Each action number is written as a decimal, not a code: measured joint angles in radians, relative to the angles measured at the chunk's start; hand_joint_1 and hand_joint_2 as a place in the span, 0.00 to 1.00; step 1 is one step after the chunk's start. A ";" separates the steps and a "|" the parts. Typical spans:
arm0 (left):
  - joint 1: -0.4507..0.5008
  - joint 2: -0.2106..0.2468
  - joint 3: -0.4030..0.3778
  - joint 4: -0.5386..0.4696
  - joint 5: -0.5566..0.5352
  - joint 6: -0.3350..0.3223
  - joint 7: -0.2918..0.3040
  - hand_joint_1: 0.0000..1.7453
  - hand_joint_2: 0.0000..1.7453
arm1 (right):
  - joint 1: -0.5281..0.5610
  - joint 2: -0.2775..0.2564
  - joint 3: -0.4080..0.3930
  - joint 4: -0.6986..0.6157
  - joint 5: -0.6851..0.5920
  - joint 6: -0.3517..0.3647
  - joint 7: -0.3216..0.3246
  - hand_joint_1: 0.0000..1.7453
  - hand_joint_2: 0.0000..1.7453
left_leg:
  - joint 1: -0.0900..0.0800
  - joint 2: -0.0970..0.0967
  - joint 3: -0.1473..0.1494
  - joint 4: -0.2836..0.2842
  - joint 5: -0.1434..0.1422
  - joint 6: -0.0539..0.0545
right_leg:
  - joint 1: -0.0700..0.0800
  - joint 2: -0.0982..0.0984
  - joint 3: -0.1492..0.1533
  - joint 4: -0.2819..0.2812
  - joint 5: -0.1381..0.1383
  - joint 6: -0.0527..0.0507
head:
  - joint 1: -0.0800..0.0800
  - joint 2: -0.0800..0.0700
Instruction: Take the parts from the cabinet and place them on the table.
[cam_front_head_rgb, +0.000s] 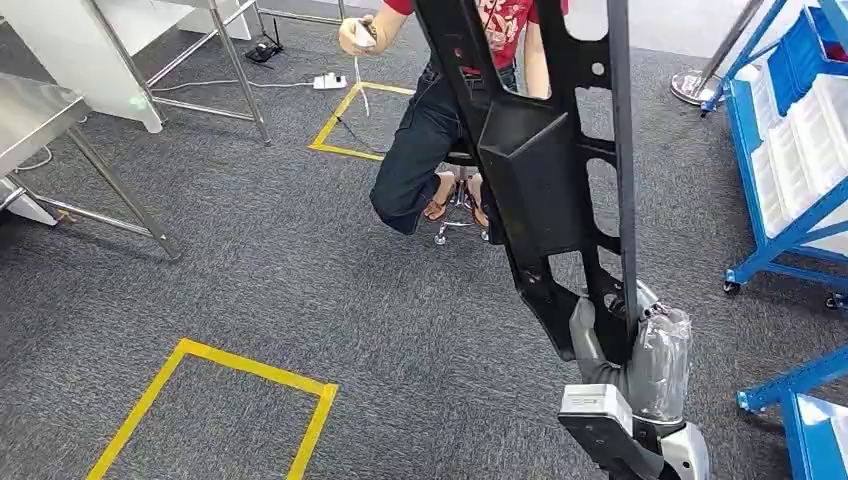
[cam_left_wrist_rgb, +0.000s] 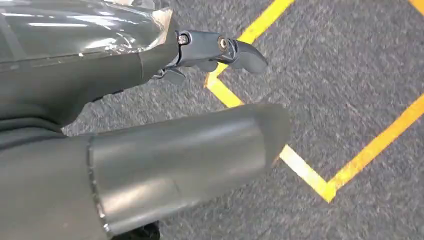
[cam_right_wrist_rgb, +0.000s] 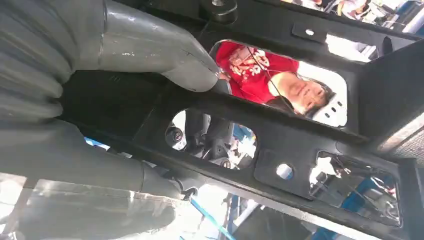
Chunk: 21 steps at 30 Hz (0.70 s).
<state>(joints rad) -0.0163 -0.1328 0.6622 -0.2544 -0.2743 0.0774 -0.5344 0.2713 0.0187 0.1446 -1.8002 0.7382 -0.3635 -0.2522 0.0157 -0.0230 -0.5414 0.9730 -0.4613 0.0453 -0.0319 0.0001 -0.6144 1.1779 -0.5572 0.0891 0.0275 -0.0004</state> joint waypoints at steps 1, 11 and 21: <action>0.000 -0.001 0.001 0.001 0.000 0.000 0.000 0.00 0.00 | 0.000 0.000 0.000 0.000 0.000 0.000 0.000 0.98 1.00 | 0.005 -0.002 0.005 0.008 -0.006 -0.010 | -0.005 0.000 0.045 -0.096 0.046 0.017 | 0.000 0.000; -0.003 0.003 0.004 0.003 -0.009 0.005 0.005 0.00 0.00 | -0.010 0.000 0.003 0.008 -0.005 -0.001 0.001 0.98 1.00 | 0.007 0.020 -0.168 0.297 -0.088 -0.051 | 0.012 -0.001 0.099 -0.153 0.023 -0.090 | -0.002 0.000; -0.001 0.013 0.005 0.002 -0.009 0.006 0.005 0.00 0.00 | -0.017 0.001 0.008 0.010 -0.004 -0.001 0.000 0.98 1.00 | -0.068 0.007 -0.133 0.056 0.046 0.039 | 0.031 0.004 0.206 -0.156 -0.044 -0.080 | 0.002 0.000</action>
<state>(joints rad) -0.0175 -0.1198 0.6676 -0.2522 -0.2831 0.0832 -0.5291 0.2539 0.0199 0.1526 -1.7899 0.7343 -0.3647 -0.2522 -0.0527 -0.0156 -0.6749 1.0286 -0.4154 0.0841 -0.0004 0.0041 -0.4086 1.0215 -0.6013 0.0089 0.0290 0.0000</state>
